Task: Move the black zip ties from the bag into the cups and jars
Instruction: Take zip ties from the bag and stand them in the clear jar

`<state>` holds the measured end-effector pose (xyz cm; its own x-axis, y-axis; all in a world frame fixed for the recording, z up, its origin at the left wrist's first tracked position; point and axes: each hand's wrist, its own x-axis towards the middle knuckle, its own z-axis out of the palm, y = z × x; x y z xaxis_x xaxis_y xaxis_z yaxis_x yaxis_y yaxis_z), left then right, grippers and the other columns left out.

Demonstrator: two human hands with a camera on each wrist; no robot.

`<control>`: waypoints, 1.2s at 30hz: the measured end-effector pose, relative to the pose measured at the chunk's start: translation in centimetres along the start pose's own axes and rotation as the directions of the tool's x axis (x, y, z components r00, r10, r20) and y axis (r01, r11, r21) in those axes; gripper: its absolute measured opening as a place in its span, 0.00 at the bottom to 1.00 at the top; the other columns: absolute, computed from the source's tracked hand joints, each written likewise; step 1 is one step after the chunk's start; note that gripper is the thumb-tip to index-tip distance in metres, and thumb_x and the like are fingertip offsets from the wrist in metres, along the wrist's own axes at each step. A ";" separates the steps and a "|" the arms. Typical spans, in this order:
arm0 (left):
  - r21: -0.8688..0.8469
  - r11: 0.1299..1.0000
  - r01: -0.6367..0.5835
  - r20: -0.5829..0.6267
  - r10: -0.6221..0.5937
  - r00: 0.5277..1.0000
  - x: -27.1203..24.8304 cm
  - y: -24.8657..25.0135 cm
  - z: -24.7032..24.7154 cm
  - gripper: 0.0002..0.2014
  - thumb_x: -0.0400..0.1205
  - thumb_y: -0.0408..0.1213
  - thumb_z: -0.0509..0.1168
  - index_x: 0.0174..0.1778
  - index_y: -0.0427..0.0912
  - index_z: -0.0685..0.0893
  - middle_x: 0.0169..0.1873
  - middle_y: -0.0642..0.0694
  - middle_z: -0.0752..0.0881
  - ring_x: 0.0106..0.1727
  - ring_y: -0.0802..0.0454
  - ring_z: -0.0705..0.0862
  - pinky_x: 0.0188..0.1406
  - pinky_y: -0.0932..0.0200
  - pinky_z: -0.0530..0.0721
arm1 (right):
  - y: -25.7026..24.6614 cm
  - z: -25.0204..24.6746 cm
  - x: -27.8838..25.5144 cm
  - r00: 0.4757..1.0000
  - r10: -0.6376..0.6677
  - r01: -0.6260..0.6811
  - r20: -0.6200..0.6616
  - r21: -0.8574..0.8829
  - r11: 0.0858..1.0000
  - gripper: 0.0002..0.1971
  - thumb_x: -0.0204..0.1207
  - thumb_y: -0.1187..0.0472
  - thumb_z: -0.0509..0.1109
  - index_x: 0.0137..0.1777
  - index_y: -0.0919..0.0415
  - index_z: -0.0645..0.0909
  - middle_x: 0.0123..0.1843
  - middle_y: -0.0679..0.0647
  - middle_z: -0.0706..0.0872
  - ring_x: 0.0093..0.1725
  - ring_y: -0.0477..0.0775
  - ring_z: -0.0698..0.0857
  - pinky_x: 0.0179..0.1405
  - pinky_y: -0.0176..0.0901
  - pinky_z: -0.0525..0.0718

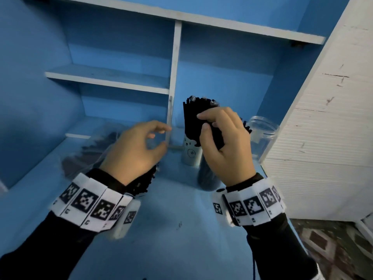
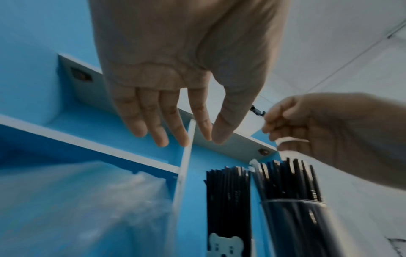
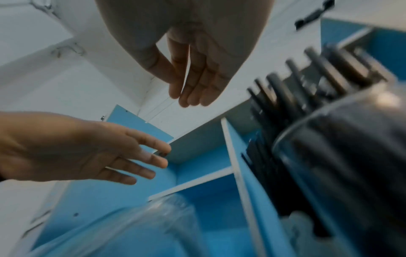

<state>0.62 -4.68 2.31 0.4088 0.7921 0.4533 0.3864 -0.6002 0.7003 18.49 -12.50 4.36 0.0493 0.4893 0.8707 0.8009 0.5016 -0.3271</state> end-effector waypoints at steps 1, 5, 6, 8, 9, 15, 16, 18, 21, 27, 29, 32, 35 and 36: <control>0.051 0.999 -0.009 -0.037 0.011 0.999 -0.2 -0.5 -1.1 0.15 0.76 0.38 0.71 0.55 0.62 0.84 0.54 0.59 0.85 0.56 0.60 0.82 0.60 0.57 0.79 | -0.4 0.9 -0.5 0.999 0.021 -0.023 0.036 0.067 0.997 0.10 0.77 0.67 0.61 0.50 0.68 0.83 0.46 0.54 0.84 0.48 0.52 0.82 0.49 0.43 0.81; 0.204 0.976 0.068 -0.066 -0.056 0.996 -1.0 -2.4 -4.7 0.14 0.71 0.48 0.70 0.52 0.67 0.83 0.55 0.52 0.84 0.56 0.54 0.82 0.62 0.51 0.78 | -0.8 5.1 -2.6 0.928 0.169 -0.248 0.332 0.209 0.946 0.08 0.77 0.67 0.63 0.49 0.65 0.84 0.46 0.53 0.85 0.47 0.48 0.82 0.50 0.37 0.81; 0.230 0.966 0.116 -0.025 -0.113 0.993 -1.1 -2.9 -5.3 0.14 0.71 0.51 0.71 0.51 0.69 0.82 0.56 0.51 0.84 0.58 0.52 0.82 0.62 0.50 0.79 | -0.6 6.0 -3.0 0.869 0.215 -0.318 0.445 0.169 0.933 0.08 0.78 0.66 0.64 0.52 0.64 0.85 0.48 0.51 0.86 0.50 0.46 0.83 0.52 0.36 0.81; 0.265 0.943 0.199 0.097 -0.231 0.968 -1.4 -4.4 -6.3 0.15 0.72 0.50 0.74 0.51 0.73 0.81 0.58 0.52 0.84 0.59 0.52 0.83 0.62 0.51 0.79 | -0.4 8.0 -3.7 0.738 0.269 -0.385 0.619 0.058 0.921 0.10 0.79 0.64 0.66 0.57 0.61 0.85 0.54 0.50 0.86 0.55 0.46 0.83 0.56 0.33 0.78; 0.247 0.942 0.227 0.154 -0.270 0.951 -1.7 -4.9 -6.5 0.16 0.72 0.48 0.75 0.51 0.73 0.82 0.58 0.54 0.85 0.59 0.53 0.83 0.62 0.52 0.79 | -0.2 8.9 -3.9 0.695 0.285 -0.395 0.660 0.020 0.918 0.12 0.79 0.63 0.66 0.60 0.59 0.85 0.57 0.50 0.86 0.58 0.47 0.82 0.57 0.31 0.77; 0.083 0.959 0.270 0.164 -0.280 0.946 -2.6 -7.6 -6.1 0.21 0.74 0.31 0.74 0.47 0.69 0.87 0.56 0.55 0.88 0.57 0.55 0.85 0.64 0.50 0.81 | 0.7 12.8 -3.0 0.649 0.298 -0.305 0.700 -0.119 0.945 0.18 0.81 0.56 0.66 0.69 0.58 0.80 0.68 0.53 0.83 0.68 0.52 0.79 0.63 0.32 0.70; 0.083 0.957 0.279 0.128 -0.288 0.949 -2.5 -7.9 -6.0 0.23 0.74 0.29 0.73 0.45 0.70 0.87 0.56 0.56 0.87 0.59 0.57 0.84 0.65 0.52 0.80 | 0.9 13.6 -2.8 0.643 0.289 -0.281 0.709 -0.132 0.951 0.19 0.81 0.55 0.67 0.69 0.58 0.80 0.68 0.54 0.83 0.68 0.54 0.79 0.66 0.37 0.72; 0.075 0.955 0.287 0.082 -0.292 0.953 -2.2 -8.2 -6.0 0.24 0.73 0.28 0.73 0.42 0.71 0.87 0.55 0.57 0.88 0.59 0.59 0.84 0.65 0.54 0.80 | 1.4 14.8 -2.7 0.618 0.302 -0.254 0.726 -0.180 0.950 0.20 0.80 0.53 0.67 0.70 0.58 0.78 0.69 0.55 0.82 0.68 0.57 0.79 0.68 0.44 0.75; 0.034 0.953 0.302 0.064 -0.303 0.951 -2.1 -8.3 -5.8 0.22 0.73 0.28 0.73 0.46 0.67 0.87 0.53 0.55 0.89 0.57 0.59 0.86 0.66 0.54 0.81 | 1.7 15.9 -2.8 0.585 0.361 -0.233 0.726 -0.276 0.932 0.25 0.79 0.48 0.67 0.73 0.57 0.74 0.73 0.56 0.76 0.70 0.59 0.77 0.69 0.49 0.76; 0.013 0.948 0.319 -0.007 -0.319 0.948 -2.2 -7.4 -5.3 0.18 0.75 0.30 0.71 0.56 0.56 0.90 0.55 0.56 0.89 0.55 0.61 0.86 0.62 0.59 0.81 | 1.8 16.8 -3.0 0.599 0.356 -0.187 0.717 -0.308 0.933 0.25 0.78 0.52 0.70 0.74 0.55 0.73 0.74 0.60 0.75 0.70 0.64 0.76 0.69 0.51 0.75; -0.012 0.947 0.321 -0.028 -0.321 0.947 -2.3 -7.0 -5.1 0.16 0.75 0.35 0.74 0.57 0.55 0.89 0.54 0.58 0.88 0.52 0.65 0.84 0.56 0.67 0.80 | 1.7 16.9 -3.1 0.599 0.332 -0.213 0.729 -0.255 0.943 0.24 0.78 0.56 0.71 0.74 0.53 0.74 0.72 0.60 0.76 0.68 0.64 0.78 0.68 0.52 0.77; -0.019 0.947 0.322 -0.019 -0.322 0.947 -2.7 -6.7 -5.1 0.19 0.71 0.39 0.79 0.58 0.55 0.87 0.49 0.62 0.86 0.44 0.74 0.81 0.42 0.82 0.75 | 1.5 16.8 -3.3 0.628 0.292 -0.242 0.722 -0.176 0.954 0.19 0.77 0.60 0.71 0.69 0.54 0.80 0.65 0.60 0.79 0.62 0.63 0.82 0.63 0.53 0.79; -0.024 0.947 0.320 -0.024 -0.320 0.947 -3.1 -6.8 -5.1 0.23 0.70 0.36 0.79 0.60 0.55 0.87 0.53 0.55 0.89 0.50 0.63 0.87 0.55 0.67 0.83 | 1.5 16.6 -3.2 0.690 0.276 -0.263 0.669 -0.124 0.957 0.17 0.76 0.64 0.71 0.65 0.54 0.83 0.61 0.58 0.82 0.59 0.61 0.83 0.62 0.54 0.80; -0.024 0.944 0.328 -0.040 -0.329 0.944 -3.1 -6.9 -5.2 0.23 0.71 0.35 0.78 0.61 0.55 0.87 0.54 0.54 0.89 0.52 0.59 0.87 0.58 0.61 0.83 | 1.5 16.5 -3.2 0.714 0.267 -0.261 0.647 -0.108 0.959 0.17 0.76 0.65 0.71 0.64 0.55 0.84 0.60 0.58 0.84 0.59 0.61 0.83 0.63 0.54 0.80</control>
<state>-7.56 -2.44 -1.06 0.2253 0.9492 0.2198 0.4793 -0.3044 0.8232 9.70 -1.51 -4.97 -0.1375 0.9451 0.2965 0.8197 0.2766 -0.5015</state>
